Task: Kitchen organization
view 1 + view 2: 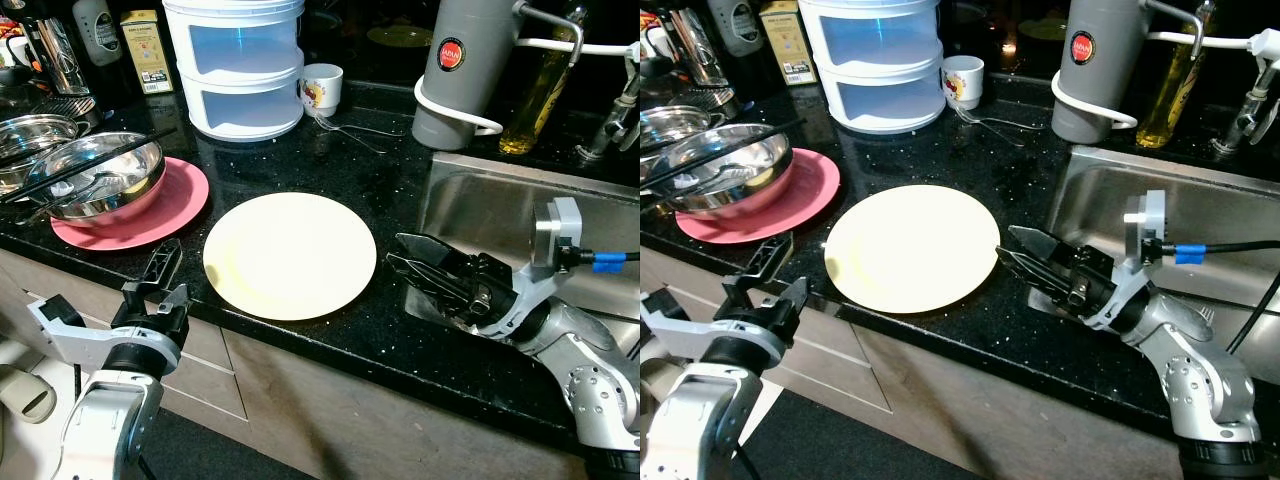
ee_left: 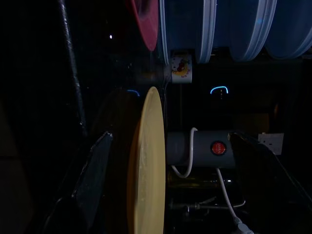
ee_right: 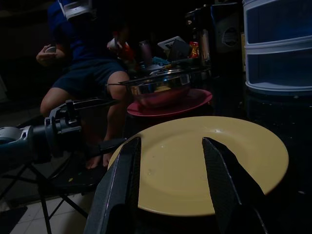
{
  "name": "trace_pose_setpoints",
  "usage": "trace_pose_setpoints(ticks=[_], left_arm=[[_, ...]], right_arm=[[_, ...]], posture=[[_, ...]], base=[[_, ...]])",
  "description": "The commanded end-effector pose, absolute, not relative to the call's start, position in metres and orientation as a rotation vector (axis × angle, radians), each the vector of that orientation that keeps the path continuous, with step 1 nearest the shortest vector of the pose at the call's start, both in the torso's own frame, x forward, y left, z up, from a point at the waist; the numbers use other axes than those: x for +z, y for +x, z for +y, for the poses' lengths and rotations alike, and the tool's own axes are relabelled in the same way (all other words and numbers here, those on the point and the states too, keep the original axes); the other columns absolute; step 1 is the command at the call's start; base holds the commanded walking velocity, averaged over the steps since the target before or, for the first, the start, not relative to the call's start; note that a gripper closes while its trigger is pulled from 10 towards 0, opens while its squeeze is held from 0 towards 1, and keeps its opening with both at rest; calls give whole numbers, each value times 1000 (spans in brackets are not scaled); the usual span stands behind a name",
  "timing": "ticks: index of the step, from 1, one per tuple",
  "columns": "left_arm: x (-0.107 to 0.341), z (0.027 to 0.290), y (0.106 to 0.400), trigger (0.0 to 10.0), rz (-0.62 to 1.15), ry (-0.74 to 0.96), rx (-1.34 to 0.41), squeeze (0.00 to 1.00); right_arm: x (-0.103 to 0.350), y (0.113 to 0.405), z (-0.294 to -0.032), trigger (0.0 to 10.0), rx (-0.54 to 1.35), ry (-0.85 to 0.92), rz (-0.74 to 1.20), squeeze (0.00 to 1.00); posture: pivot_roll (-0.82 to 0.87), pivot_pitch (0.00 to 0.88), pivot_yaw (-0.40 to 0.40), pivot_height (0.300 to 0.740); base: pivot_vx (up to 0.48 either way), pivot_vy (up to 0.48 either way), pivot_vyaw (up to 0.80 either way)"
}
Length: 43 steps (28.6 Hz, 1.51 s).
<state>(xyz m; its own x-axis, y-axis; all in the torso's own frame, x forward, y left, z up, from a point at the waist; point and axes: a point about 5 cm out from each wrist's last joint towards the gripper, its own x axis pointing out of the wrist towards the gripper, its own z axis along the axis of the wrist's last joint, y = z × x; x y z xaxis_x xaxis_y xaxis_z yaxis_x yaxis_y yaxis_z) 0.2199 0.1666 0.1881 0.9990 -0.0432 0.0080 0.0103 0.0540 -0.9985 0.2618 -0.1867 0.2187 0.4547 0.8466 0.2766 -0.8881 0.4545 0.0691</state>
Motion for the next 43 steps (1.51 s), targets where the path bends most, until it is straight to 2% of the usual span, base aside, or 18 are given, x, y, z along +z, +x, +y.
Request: trace_pose_setpoints(ticks=[1, 10, 26, 27, 29, 30, 31, 32, 33, 43], left_arm=[[174, 157, 224, 10000, 126, -1556, -11, 0], [184, 153, 233, 10000, 116, -1542, -75, 0], [183, 134, 235, 10000, 229, -1499, -169, 0], [183, 132, 235, 8392, 238, -1492, -180, 0], [184, 131, 236, 8392, 242, -1483, -192, 0], [185, 130, 236, 6471, 249, -1477, -203, 0], [185, 129, 236, 2745, 251, -1475, -213, 0], [185, 129, 236, 2745, 251, -1475, -213, 0], [186, 128, 236, 0, 257, -1473, -222, 0], [185, 122, 234, 0, 288, -1457, -252, 0]], right_arm=[[216, 260, -184, 10000, 1088, 212, -199, 0], [216, 259, -184, 10000, 1085, 212, -198, 0], [217, 258, -185, 10000, 1083, 204, -200, 0], [217, 258, -185, 10000, 1083, 204, -200, 0], [217, 258, -185, 10000, 1083, 203, -200, 0], [217, 258, -185, 10000, 1083, 201, -200, 0], [217, 258, -184, 10000, 1084, 201, -200, 0], [217, 258, -184, 10000, 1084, 201, -200, 0], [217, 258, -184, 10000, 1084, 200, -200, 0], [218, 258, -185, 10000, 1081, 193, -199, 0]], posture=[[34, 88, -8, 740], [29, 87, -8, 740], [20, 78, -1, 740], [20, 78, -1, 740], [21, 74, -1, 740], [19, 73, 1, 740], [19, 72, 1, 740], [19, 72, 1, 740], [19, 70, 1, 740], [15, 70, 1, 740]], base=[[0, 0, 0], [0, 0, 0], [0, 0, 0], [0, 0, 0], [0, 0, 0], [0, 0, 0], [0, 0, 0], [0, 0, 0], [0, 0, 0], [0, 0, 0]])
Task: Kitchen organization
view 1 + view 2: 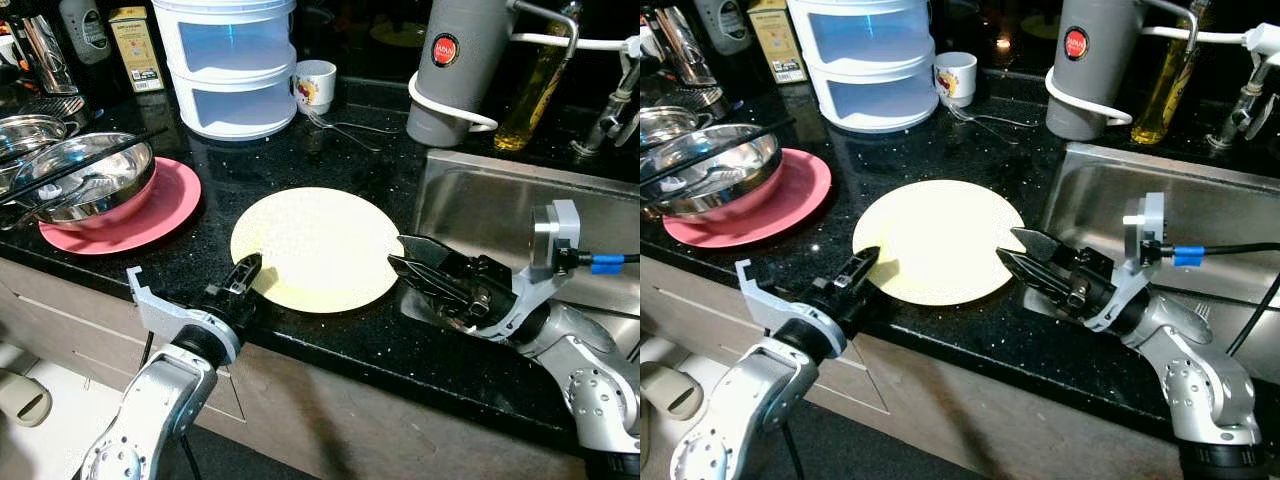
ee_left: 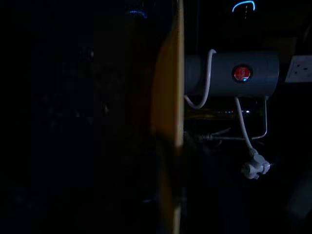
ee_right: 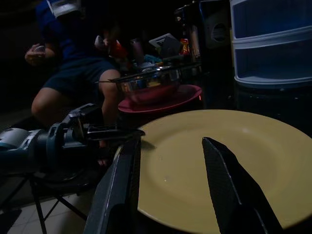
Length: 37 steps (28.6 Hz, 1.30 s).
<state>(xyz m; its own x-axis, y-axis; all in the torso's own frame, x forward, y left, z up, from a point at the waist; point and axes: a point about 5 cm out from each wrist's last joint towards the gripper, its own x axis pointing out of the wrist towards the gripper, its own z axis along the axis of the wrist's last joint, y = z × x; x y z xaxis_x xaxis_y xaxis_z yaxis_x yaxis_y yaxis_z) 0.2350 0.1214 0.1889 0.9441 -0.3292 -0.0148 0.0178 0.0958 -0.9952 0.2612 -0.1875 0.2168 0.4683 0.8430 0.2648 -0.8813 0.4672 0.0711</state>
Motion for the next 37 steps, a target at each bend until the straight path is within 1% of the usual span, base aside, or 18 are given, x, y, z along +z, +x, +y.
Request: trace_pose_setpoints(ticks=[1, 8, 12, 14, 16, 18, 21, 26, 27, 28, 33, 37], left_arm=[[185, 121, 234, 0, 289, -1456, -254, 0], [185, 121, 234, 0, 291, -1452, -254, 0], [192, 121, 237, 0, 252, -1456, -258, 0], [192, 121, 238, 0, 246, -1457, -256, 0], [192, 122, 239, 0, 243, -1450, -252, 0], [192, 122, 239, 0, 243, -1450, -252, 0], [193, 125, 240, 0, 239, -1439, -252, 0], [199, 127, 243, 0, 221, -1412, -271, 0], [201, 126, 243, 3176, 219, -1402, -283, 0], [202, 125, 243, 10000, 220, -1388, -293, 0], [205, 123, 244, 10000, 221, -1370, -311, 0], [206, 123, 244, 10000, 220, -1361, -317, 0]], right_arm=[[218, 258, -185, 10000, 1080, 192, -199, 0], [218, 258, -185, 10000, 1077, 189, -198, 0], [220, 268, -191, 10000, 1008, 195, -190, 0], [222, 271, -193, 10000, 989, 198, -194, 0], [226, 278, -197, 10000, 924, 208, -208, 0], [226, 278, -197, 10000, 924, 208, -208, 0], [228, 283, -201, 10000, 874, 215, -219, 0], [225, 278, -200, 10000, 906, 232, -217, 0], [226, 278, -200, 10000, 911, 228, -217, 0], [226, 278, -199, 10000, 914, 233, -210, 0], [227, 281, -199, 10000, 904, 236, -212, 0], [227, 282, -200, 10000, 894, 237, -218, 0]], posture=[[15, 74, 0, 740], [14, 79, 0, 740], [-34, 79, -34, 740], [-34, 79, -34, 740], [-38, 78, -25, 740], [-38, 78, -25, 740], [-35, 78, -15, 740], [-35, 79, -14, 740], [-35, 80, -16, 740], [-34, 79, -16, 740], [-31, 80, -16, 740], [-31, 79, -15, 740]], base=[[0, 0, 0], [0, 0, 0], [0, 0, 0], [0, 0, 0], [0, 0, 0], [0, 0, 0], [0, 0, 0], [0, 0, 0], [0, 0, -438], [0, 0, -800], [0, 0, -798], [0, 0, 0]])
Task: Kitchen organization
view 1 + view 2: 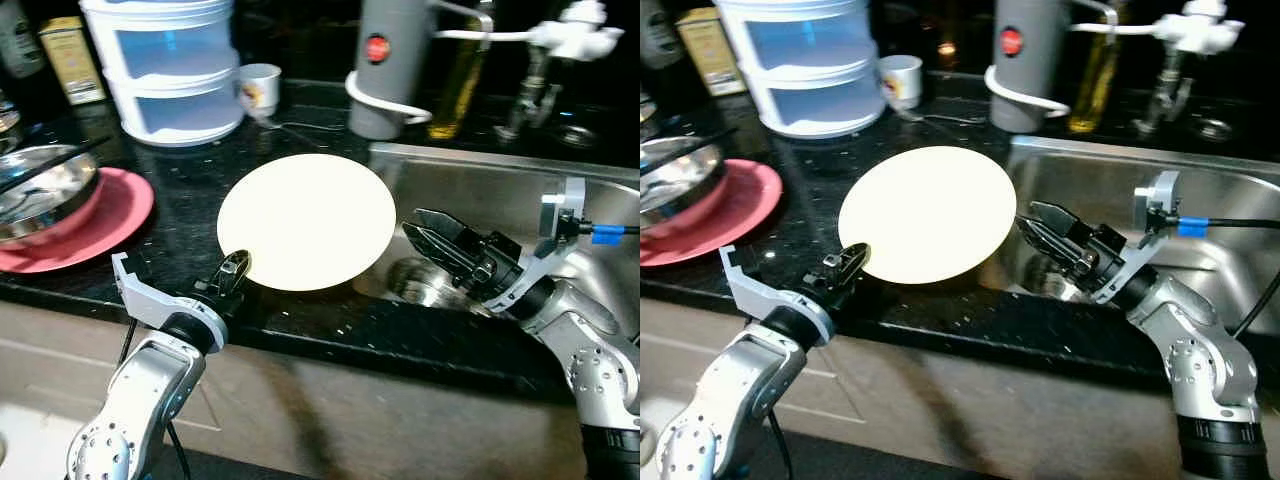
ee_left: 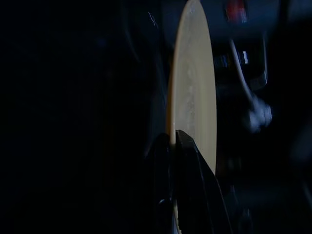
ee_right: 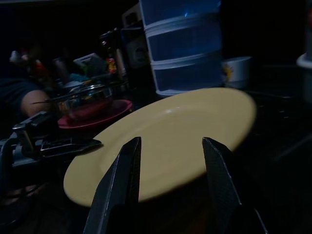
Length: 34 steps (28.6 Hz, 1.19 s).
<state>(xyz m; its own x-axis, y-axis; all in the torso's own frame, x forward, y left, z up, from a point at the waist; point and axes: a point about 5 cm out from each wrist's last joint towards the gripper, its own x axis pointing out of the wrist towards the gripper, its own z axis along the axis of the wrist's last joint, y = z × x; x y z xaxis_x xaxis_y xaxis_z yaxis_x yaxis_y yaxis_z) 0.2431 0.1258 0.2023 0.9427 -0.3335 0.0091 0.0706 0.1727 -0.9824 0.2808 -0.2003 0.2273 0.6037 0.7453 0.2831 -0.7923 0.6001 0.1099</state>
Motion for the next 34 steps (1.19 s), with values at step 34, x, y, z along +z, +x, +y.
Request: trace_pose_setpoints(ticks=[34], left_arm=[[219, 120, 254, 10000, 191, -1253, -421, 0]], right_arm=[[227, 287, -204, 10000, 822, 231, -210, 0]], posture=[[-37, 75, -10, 740]], base=[[0, 0, -185]])
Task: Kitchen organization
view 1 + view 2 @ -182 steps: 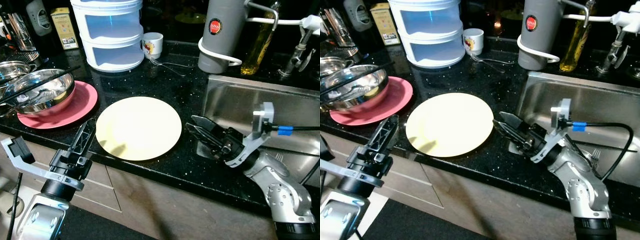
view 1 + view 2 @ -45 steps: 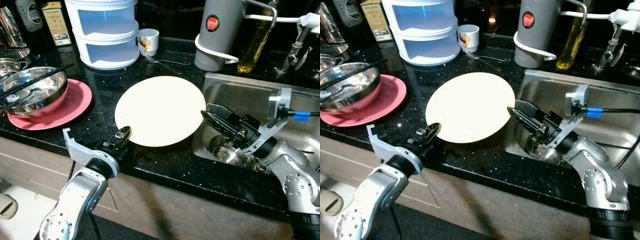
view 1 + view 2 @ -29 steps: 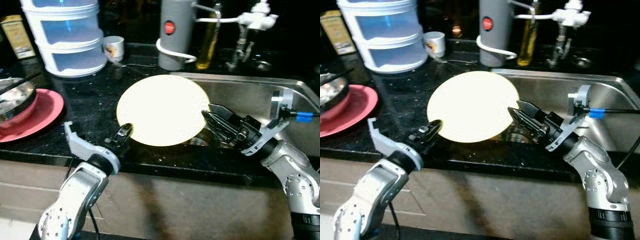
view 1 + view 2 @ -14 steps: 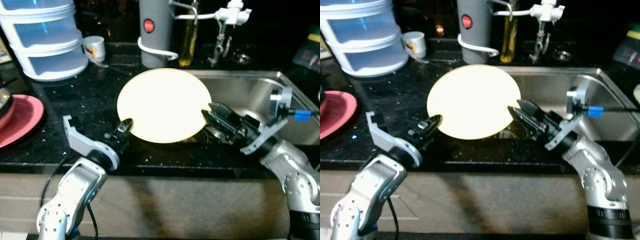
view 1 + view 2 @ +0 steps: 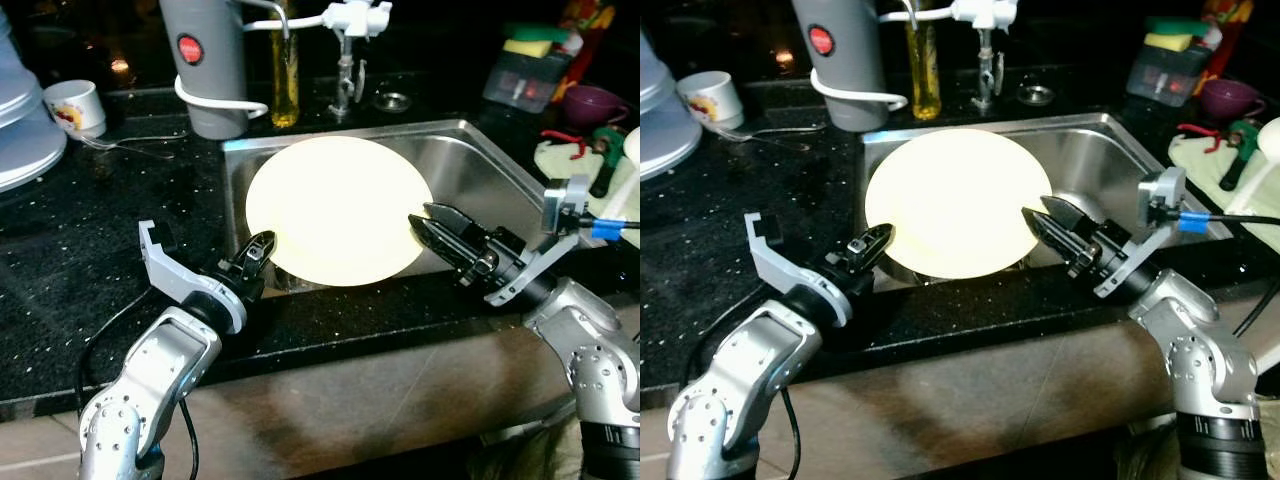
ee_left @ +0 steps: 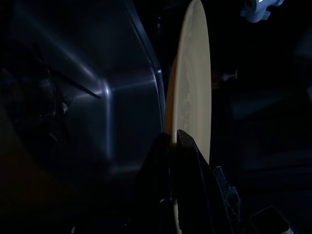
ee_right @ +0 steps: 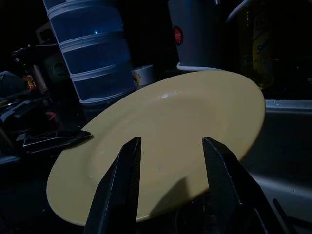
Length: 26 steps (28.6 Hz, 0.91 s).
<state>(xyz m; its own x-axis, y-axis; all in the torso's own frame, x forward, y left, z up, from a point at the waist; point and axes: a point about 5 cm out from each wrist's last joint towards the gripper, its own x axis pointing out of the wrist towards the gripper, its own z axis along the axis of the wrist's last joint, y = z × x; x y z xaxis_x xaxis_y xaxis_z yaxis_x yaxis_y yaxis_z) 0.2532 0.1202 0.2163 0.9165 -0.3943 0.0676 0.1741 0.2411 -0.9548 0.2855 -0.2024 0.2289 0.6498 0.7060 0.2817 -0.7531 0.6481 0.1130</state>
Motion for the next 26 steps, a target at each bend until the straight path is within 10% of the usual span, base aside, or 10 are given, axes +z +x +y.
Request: trace_pose_setpoints(ticks=[1, 26], left_arm=[[219, 120, 254, 10000, 191, -1253, -421, 0], [236, 128, 287, 10000, 74, -943, -402, 0]], right_arm=[[227, 287, -204, 10000, 822, 231, -210, 0], [226, 287, -212, 10000, 767, 222, -215, 0]], posture=[[-37, 75, -10, 740], [-21, 77, -4, 740]], base=[[0, 0, 0], [0, 0, -150]])
